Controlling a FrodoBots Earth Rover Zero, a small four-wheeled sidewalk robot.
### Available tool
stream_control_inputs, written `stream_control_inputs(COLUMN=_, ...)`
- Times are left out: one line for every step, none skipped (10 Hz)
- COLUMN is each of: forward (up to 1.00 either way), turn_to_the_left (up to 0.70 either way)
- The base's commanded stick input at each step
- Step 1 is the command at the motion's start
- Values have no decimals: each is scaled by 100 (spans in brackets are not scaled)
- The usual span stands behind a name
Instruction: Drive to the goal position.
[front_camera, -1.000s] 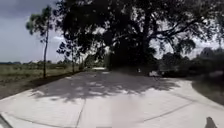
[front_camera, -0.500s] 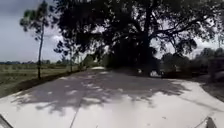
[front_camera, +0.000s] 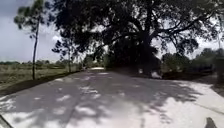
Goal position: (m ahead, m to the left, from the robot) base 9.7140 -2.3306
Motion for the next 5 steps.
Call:
stream_control_inputs(forward=70, turn_to_the_left=0)
stream_control_inputs(forward=70, turn_to_the_left=0)
stream_control_inputs(forward=70, turn_to_the_left=0)
stream_control_inputs(forward=70, turn_to_the_left=0)
stream_control_inputs(forward=70, turn_to_the_left=0)
